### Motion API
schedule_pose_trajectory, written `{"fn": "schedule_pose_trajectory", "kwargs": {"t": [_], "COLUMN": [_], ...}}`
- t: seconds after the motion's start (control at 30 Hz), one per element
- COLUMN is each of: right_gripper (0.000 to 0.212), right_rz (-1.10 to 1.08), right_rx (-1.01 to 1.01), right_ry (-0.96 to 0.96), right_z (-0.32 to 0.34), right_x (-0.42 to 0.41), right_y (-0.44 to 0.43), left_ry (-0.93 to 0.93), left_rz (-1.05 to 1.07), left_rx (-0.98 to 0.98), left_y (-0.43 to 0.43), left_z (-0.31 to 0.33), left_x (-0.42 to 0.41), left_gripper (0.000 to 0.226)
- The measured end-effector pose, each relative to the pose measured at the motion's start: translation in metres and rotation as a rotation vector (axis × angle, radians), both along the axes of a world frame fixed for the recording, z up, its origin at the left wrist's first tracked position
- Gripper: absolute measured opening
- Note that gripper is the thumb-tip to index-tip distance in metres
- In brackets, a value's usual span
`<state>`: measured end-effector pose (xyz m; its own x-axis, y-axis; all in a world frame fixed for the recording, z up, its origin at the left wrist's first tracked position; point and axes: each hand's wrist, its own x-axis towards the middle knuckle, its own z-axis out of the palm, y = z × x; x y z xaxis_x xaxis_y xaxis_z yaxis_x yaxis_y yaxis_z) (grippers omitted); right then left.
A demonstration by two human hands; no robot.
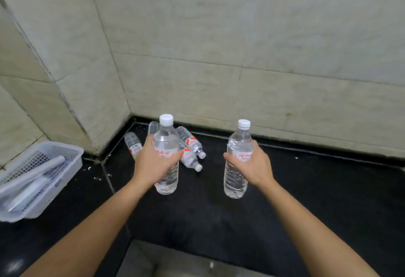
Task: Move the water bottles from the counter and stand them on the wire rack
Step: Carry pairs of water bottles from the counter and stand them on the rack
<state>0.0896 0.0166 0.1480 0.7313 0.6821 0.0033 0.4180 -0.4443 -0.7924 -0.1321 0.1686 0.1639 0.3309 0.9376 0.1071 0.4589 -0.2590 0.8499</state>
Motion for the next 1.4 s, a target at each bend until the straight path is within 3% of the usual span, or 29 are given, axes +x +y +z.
{"fn": "schedule_pose_trajectory", "kwargs": {"t": [0.17,0.4,0.67,0.73,0.87,1.07,1.27,1.4], "right_gripper": [0.056,0.056,0.045,0.052,0.072,0.063,0.062,0.061], "right_rz": [-0.229,-0.587,-0.951,-1.01,-1.102,-1.148,-1.188,-1.155], "right_rx": [0.209,0.4,0.378,0.393,0.434,0.509,0.557,0.593], "right_ry": [-0.098,-0.093,-0.201,-0.212,-0.219,-0.163,-0.145,-0.144], "right_z": [0.05,0.075,0.079,0.083,0.082,0.065,0.066,0.073], "right_x": [0.039,0.039,0.004,0.004,0.017,0.042,0.086,0.139], "right_y": [-0.079,-0.211,-0.364,-0.403,-0.487,-0.628,-0.726,-0.759], "left_ry": [-0.235,-0.452,-0.467,-0.46,-0.452,-0.435,-0.428,-0.451], "left_rz": [-0.185,-0.584,-0.962,-1.03,-1.117,-1.201,-1.294,-1.295], "left_rx": [0.039,-0.152,-0.294,-0.297,-0.324,-0.483,-0.567,-0.553], "left_y": [-0.047,-0.153,-0.308,-0.346,-0.427,-0.578,-0.675,-0.71], "left_z": [0.051,0.067,0.065,0.069,0.072,0.065,0.071,0.081], "left_x": [0.08,0.162,0.213,0.223,0.254,0.303,0.348,0.397], "left_gripper": [0.062,0.048,0.062,0.06,0.061,0.042,0.067,0.058]}}
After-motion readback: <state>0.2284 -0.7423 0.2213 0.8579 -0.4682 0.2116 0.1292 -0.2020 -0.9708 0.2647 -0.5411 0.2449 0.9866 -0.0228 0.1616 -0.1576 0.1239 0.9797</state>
